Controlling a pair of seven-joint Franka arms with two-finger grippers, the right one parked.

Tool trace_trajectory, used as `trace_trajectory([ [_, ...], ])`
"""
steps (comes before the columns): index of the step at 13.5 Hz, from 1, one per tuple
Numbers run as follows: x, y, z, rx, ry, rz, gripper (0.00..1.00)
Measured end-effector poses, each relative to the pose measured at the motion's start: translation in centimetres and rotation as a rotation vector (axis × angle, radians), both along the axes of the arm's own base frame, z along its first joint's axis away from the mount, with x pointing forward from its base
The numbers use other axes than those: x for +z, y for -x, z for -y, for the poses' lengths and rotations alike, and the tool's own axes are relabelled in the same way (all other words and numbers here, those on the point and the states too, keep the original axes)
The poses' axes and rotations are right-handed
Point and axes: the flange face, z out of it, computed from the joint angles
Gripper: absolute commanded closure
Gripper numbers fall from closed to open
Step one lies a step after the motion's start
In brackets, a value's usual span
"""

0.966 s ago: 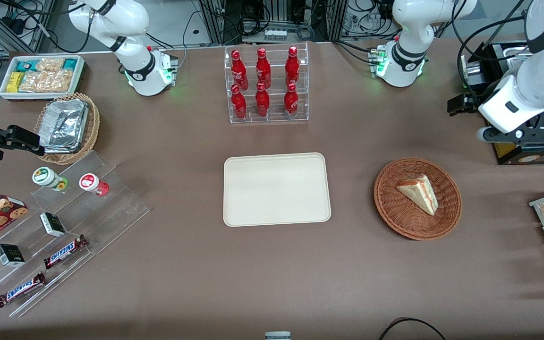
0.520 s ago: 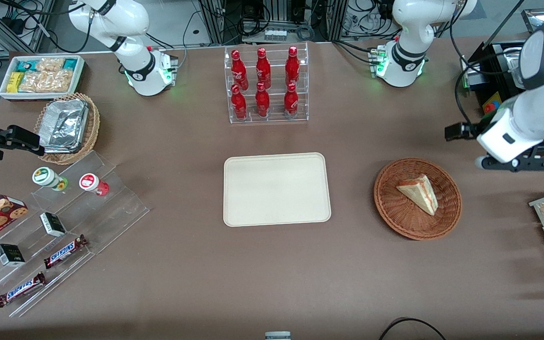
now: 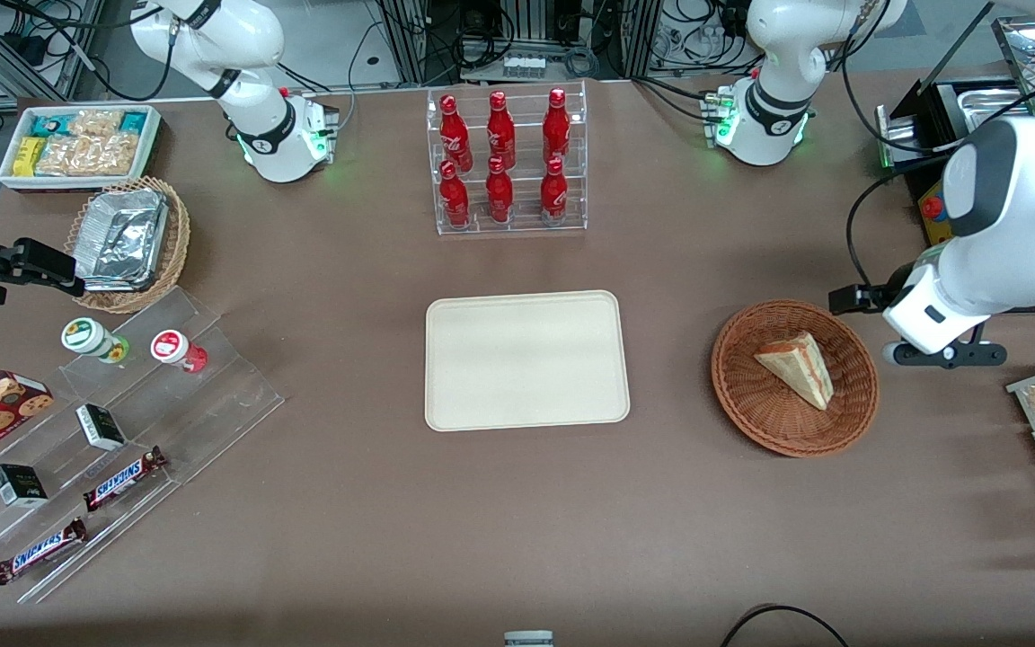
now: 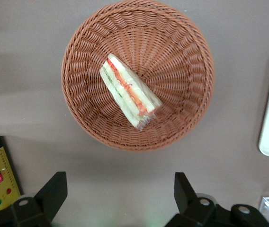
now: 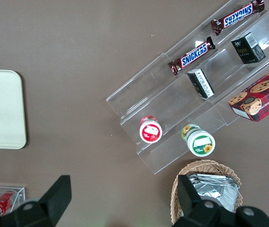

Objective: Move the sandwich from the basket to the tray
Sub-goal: 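Lower the open left gripper over the wrapped sandwich in the basket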

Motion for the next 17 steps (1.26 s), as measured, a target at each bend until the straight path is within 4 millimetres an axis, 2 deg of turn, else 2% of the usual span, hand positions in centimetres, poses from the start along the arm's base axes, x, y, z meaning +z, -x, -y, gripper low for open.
trace_trajectory([
  [4, -5.7, 0.3, -0.4, 0.125, -0.014, 0.034, 0.0],
  [6, -7.7, 0.8, -0.4, 0.22, -0.03, 0.047, 0.0],
  [12, -11.7, 1.2, 0.3, 0.642, -0.085, 0.105, 0.0],
  [17, -13.6, 1.4, 0.7, 0.8, -0.093, 0.127, 0.0],
])
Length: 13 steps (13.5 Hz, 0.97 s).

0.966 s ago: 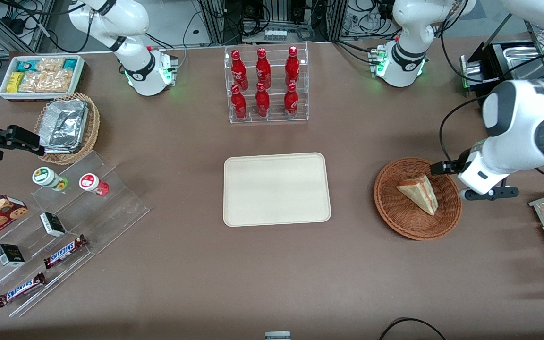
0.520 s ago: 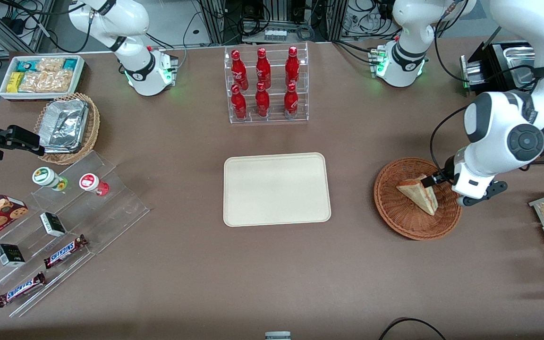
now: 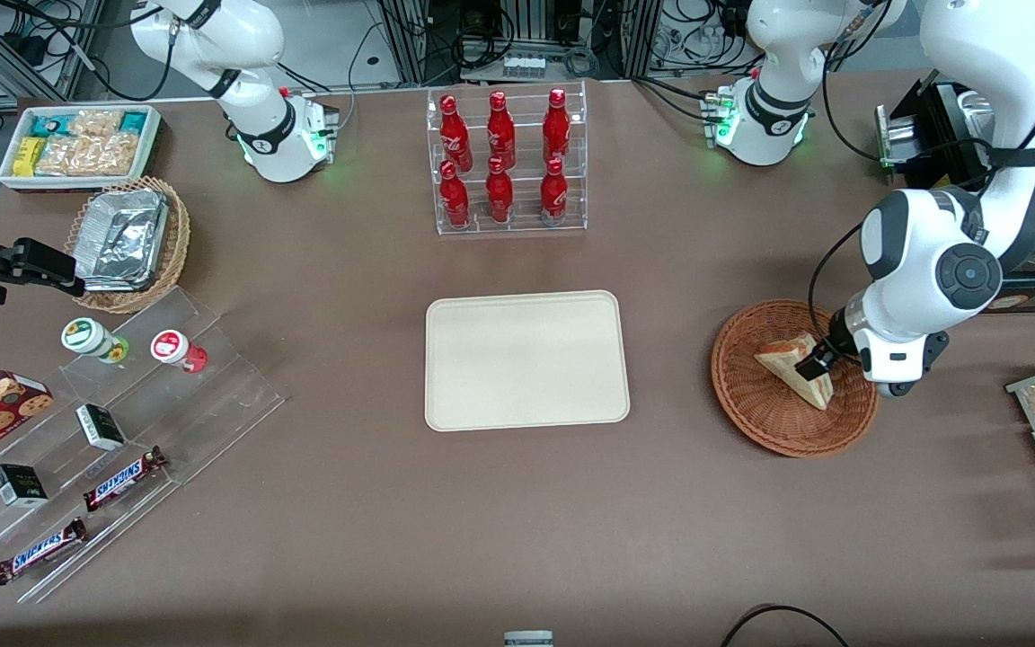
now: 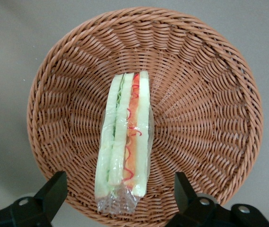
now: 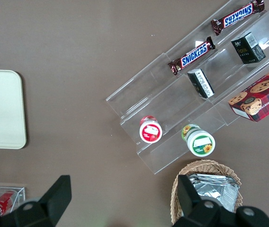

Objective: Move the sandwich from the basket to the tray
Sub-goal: 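Lower the open left gripper over the wrapped sandwich in the basket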

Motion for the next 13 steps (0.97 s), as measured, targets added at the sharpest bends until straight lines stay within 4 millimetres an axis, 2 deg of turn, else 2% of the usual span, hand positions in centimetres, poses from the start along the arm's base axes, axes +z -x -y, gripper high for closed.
trace_trajectory([
  [4, -2.3, 1.0, 1.7, 0.014, 0.004, 0.013, 0.0],
  [9, -4.0, 1.3, 1.9, -0.015, -0.012, 0.015, 0.0],
  [11, -4.3, 1.3, 1.9, -0.026, -0.02, 0.015, 0.04],
  [12, -4.5, 1.3, 1.8, -0.029, -0.023, 0.014, 0.15],
  [13, -4.7, 1.3, 1.6, -0.032, -0.027, 0.012, 0.44],
])
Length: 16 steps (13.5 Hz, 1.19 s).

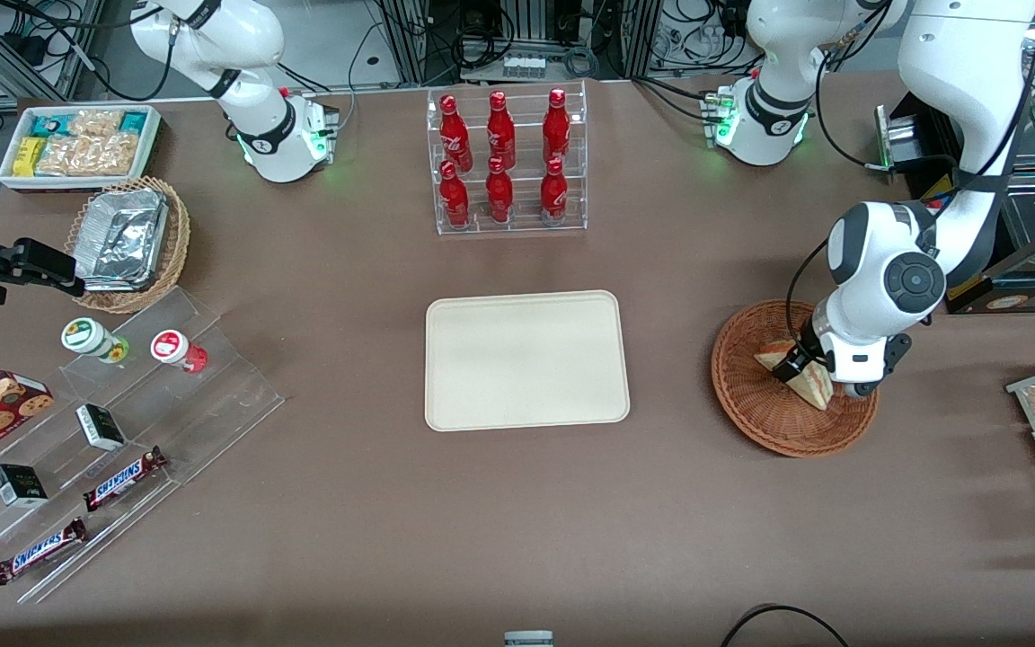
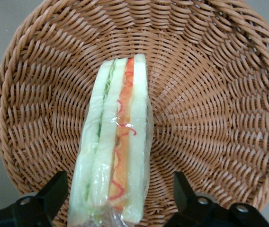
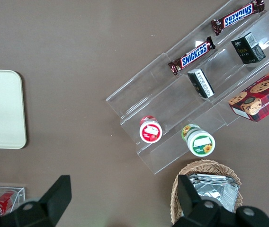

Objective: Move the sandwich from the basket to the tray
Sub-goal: 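Lower the open left gripper over the wrapped sandwich in the basket, then close the left gripper on the sandwich's crust edge, then lift the sandwich and carry it with the left gripper over the tray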

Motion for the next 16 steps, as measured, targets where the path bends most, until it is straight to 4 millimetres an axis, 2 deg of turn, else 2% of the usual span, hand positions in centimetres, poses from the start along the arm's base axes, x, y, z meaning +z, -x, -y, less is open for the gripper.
trace_trajectory([
  [1, -0.3, 0.1, -0.2, 0.0, -0.002, -0.004, 0.72],
  [2, -0.6, 0.3, -0.3, 0.0, -0.004, -0.01, 0.95],
  [3, -1.0, 0.6, -0.3, -0.001, -0.004, -0.015, 1.0],
  [7, -1.1, 0.9, -0.3, -0.008, -0.012, -0.026, 1.0],
  [9, 0.2, 0.6, -0.2, -0.017, -0.028, -0.059, 1.0],
  [10, 1.5, 0.1, 0.1, -0.021, -0.037, -0.078, 1.0],
  [13, 6.9, -1.9, 3.2, -0.068, -0.059, -0.104, 1.0],
  [16, 10.2, -2.5, 8.5, -0.151, -0.065, -0.083, 1.0],
])
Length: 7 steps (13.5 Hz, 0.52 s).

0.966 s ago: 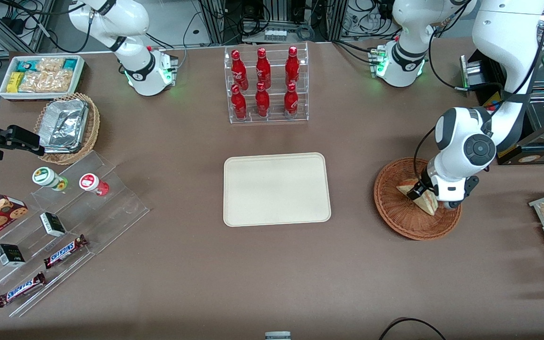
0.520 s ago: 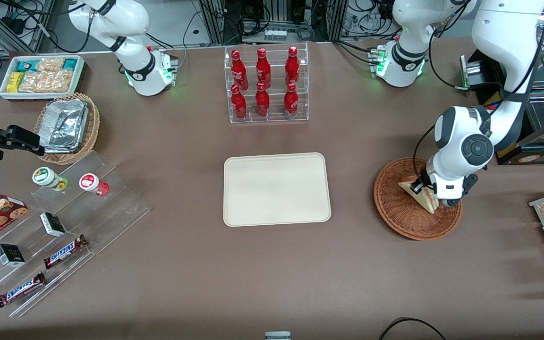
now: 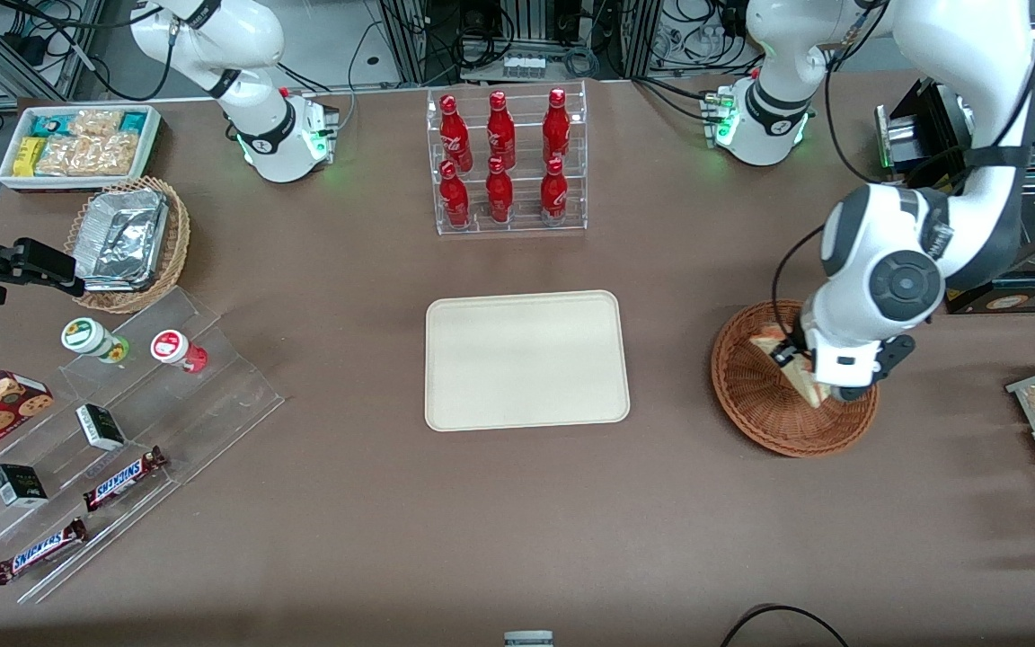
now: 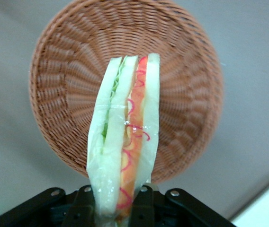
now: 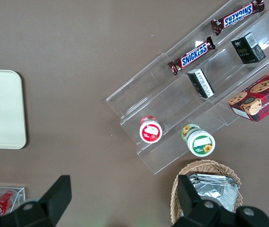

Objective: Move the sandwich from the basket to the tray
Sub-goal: 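Lift the sandwich and carry it with the left gripper over the tray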

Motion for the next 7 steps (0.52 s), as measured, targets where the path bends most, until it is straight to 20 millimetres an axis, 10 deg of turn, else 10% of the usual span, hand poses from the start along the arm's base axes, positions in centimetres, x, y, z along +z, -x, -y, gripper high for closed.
trace_trajectory([
  [7, 0.7, 1.2, 13.5, -0.22, 0.038, 0.035, 1.0],
])
